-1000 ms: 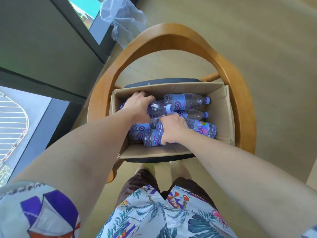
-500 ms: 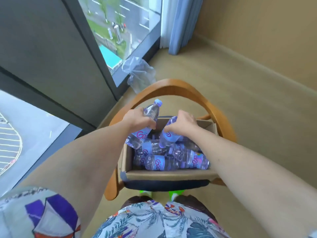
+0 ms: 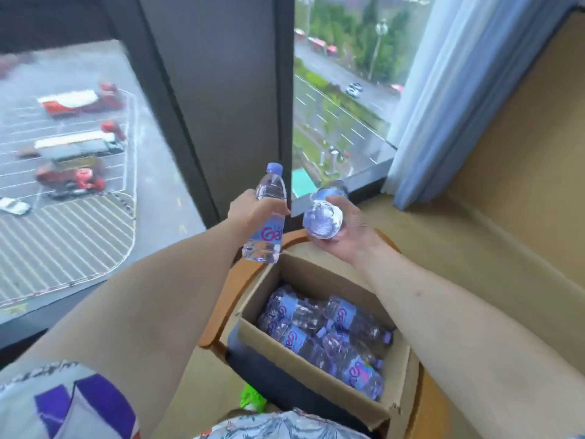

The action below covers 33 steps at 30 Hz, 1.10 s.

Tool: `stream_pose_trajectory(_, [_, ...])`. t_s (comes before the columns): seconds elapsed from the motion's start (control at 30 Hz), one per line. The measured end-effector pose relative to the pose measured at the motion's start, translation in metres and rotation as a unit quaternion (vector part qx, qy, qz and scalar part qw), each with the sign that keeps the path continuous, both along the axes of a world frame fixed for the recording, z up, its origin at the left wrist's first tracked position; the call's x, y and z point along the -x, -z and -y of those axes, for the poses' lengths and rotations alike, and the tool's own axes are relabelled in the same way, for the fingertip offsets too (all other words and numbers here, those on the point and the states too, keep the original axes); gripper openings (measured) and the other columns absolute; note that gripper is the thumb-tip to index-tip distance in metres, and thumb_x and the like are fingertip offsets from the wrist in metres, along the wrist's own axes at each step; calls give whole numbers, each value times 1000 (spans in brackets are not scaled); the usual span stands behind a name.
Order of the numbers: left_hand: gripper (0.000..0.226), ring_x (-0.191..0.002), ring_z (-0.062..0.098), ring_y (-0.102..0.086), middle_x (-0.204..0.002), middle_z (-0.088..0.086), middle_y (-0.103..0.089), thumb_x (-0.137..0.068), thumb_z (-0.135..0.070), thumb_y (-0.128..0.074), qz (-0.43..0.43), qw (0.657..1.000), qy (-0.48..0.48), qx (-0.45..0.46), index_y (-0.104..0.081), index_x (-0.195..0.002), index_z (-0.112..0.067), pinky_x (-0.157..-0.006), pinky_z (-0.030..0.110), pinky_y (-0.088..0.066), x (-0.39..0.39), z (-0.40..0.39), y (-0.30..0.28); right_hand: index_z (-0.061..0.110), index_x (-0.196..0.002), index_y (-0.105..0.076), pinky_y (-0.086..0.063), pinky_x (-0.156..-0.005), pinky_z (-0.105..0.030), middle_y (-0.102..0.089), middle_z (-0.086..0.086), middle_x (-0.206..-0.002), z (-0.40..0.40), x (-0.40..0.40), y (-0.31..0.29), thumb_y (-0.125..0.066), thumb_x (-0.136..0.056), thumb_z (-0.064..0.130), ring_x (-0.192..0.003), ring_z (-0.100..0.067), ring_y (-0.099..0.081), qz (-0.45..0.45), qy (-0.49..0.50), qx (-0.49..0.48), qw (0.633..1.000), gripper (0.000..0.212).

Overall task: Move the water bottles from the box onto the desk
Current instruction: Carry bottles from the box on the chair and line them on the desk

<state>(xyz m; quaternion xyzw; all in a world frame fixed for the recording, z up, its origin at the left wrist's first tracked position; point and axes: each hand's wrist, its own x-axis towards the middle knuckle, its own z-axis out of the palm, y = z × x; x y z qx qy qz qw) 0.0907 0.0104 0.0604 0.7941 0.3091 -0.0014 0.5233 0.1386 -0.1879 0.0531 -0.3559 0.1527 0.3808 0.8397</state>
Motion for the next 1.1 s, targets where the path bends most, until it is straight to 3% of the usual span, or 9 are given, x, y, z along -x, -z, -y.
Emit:
stream_pose_trajectory(0.1, [64, -78, 21, -76, -88, 3, -77, -36, -50, -78, 41, 995, -88, 32, -69, -94, -23, -77, 39, -64, 39, -5, -14, 4, -103, -60, -52, -88, -45, -61, -15, -92, -17, 22, -11, -65, -74, 7, -83, -29, -63, 70, -94, 14, 993, 30])
stream_pose_trajectory(0.2, [72, -74, 24, -78, -90, 7, -78, -38, -46, -85, 68, 982, -163, 73, -69, -103, -19, -77, 46, -65, 82, -17, -29, 2, -113, -61, -54, -92, -46, -64, -16, -96, -34, 46, -17, -76, -78, 26, -89, -32, -65, 95, -154, 27, 983, 45])
stream_pose_trajectory(0.3, [77, -76, 28, -78, -93, 8, -79, -43, -53, -92, 94, 965, -228, 94, -69, -108, -18, -80, 51, -64, 129, -33, -39, 6, -106, -66, -59, -80, -46, -73, -13, -78, -61, 75, -25, -89, -67, 46, -69, -29, -73, 127, -244, 52, 960, 61])
stream_pose_trajectory(0.37, [79, -79, 28, -78, -96, 6, -78, -44, -61, -92, 108, 954, -269, 81, -70, -108, -21, -83, 50, -64, 165, -44, -45, 9, -117, -67, -61, -70, -46, -78, -15, -90, -83, 99, -31, -94, -65, 40, -77, -33, -77, 175, -307, 76, 932, 66])
stream_pose_trajectory(0.47, [75, -89, 27, -76, -100, 5, -77, -46, -68, -91, 112, 944, -308, 47, -73, -104, -24, -86, 48, -63, 227, -63, -55, 12, -134, -65, -59, -88, -54, -73, -19, -120, -122, 142, -40, -90, -71, 33, -105, -40, -72, 223, -377, 57, 897, 71])
stream_pose_trajectory(0.57, [78, -98, 27, -71, -108, 6, -72, -49, -65, -89, 117, 923, -367, 7, -66, -110, -21, -90, 48, -60, 298, -80, -65, 8, -135, -64, -50, -105, -57, -68, -23, -129, -162, 198, -51, -82, -81, 30, -118, -43, -66, 231, -447, 14, 864, 62])
stream_pose_trajectory(0.83, [91, -98, 26, -70, -113, 6, -70, -47, -64, -84, 140, 832, -535, -44, -63, -121, -16, -90, 45, -59, 546, -96, -93, 9, -112, -78, -60, -83, -46, -71, -23, -118, -243, 430, -73, -65, -94, 28, -103, -38, -72, 228, -616, -93, 748, 29])
stream_pose_trajectory(0.97, [80, -93, 24, -72, -107, 4, -74, -46, -60, -85, 145, 787, -597, -64, -68, -112, -18, -84, 39, -60, 690, -92, -99, 5, -131, -65, -54, -98, -49, -65, -25, -132, -263, 564, -74, -71, -89, 35, -110, -38, -67, 249, -667, -83, 697, 53])
stream_pose_trajectory(1.1, [70, -85, 29, -77, -95, 5, -79, -45, -54, -87, 136, 742, -653, -69, -75, -104, -17, -84, 49, -63, 827, -71, -104, 6, -140, -59, -51, -105, -55, -64, -26, -133, -268, 699, -76, -75, -85, 38, -115, -41, -65, 280, -699, -66, 655, 65])
